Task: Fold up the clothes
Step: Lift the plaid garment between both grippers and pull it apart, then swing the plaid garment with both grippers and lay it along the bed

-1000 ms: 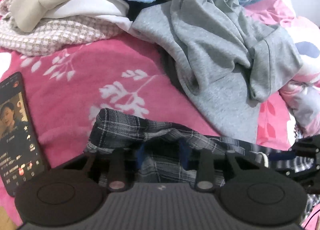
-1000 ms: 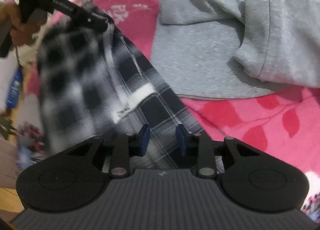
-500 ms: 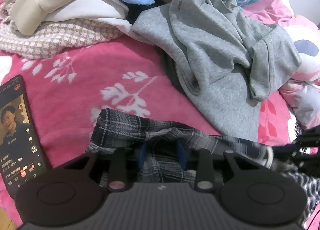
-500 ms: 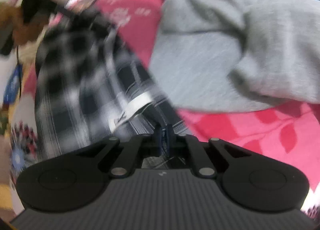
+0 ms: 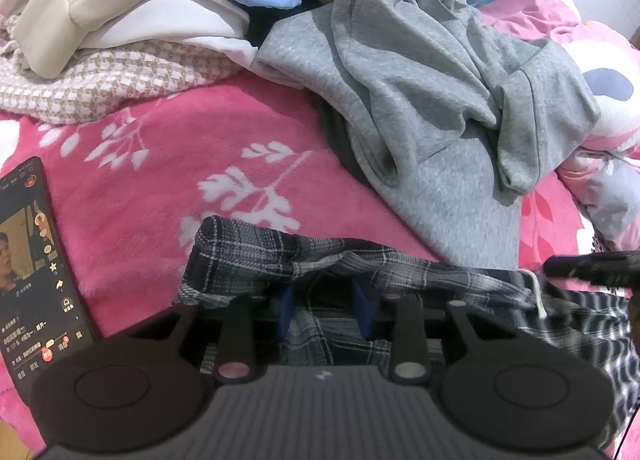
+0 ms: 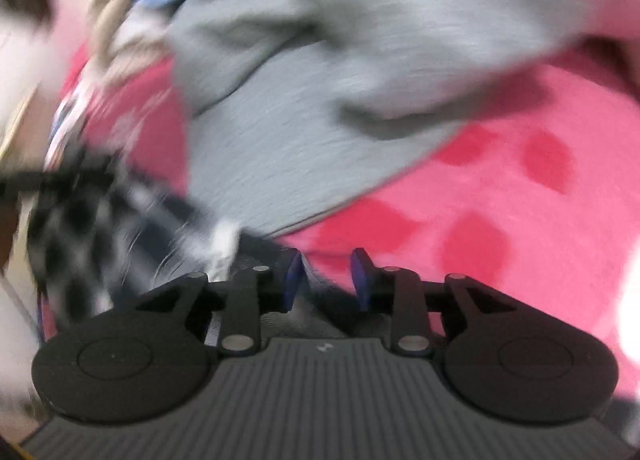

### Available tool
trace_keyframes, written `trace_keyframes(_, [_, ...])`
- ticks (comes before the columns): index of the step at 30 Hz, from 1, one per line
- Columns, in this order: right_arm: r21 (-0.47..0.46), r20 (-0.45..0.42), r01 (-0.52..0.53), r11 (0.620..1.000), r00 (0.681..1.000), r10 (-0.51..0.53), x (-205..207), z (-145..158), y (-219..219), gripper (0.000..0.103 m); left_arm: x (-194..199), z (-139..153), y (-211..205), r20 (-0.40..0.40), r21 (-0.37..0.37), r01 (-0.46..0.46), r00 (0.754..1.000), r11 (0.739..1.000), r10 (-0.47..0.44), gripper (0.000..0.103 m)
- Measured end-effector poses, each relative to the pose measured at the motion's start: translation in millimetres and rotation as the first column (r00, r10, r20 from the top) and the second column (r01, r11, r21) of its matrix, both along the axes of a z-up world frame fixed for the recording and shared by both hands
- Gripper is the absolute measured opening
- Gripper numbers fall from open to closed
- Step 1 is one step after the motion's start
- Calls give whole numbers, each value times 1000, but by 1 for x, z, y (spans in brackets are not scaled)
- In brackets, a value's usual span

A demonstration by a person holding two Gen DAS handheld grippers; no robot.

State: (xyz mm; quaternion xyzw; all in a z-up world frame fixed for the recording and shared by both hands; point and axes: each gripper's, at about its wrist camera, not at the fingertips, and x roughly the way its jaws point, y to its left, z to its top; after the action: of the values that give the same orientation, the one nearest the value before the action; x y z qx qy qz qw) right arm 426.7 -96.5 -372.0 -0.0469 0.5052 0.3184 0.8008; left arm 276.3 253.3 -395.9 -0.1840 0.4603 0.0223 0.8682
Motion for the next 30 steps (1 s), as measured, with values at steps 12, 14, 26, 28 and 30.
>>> trace_keyframes(12, [26,31,-346,938,938,345,-52,6,47,24,0,-1,-2,4,19,20,1000,1000,-20,33])
trace_keyframes(14, [101,11,-165,981,986,165,-30,-4,40,22,-1,-1,-2,6,25,27,1000,999,-27,33])
trace_keyframes(26, [298,-83,-10,955,996,36,-38,19,16,24,-8,6,0,-1,10,32,999,999,-32,40])
trace_keyframes(28, [287,-99,-38,957,993,69,-40,8,33,24,-12,7,1,-8,12,28,1000,1000,-28,40])
trace_keyframes(30, [263,-100,-11,965,994,39,-37,-1,42,21,-16,10,0,-15,37,42,999,998,-42,40])
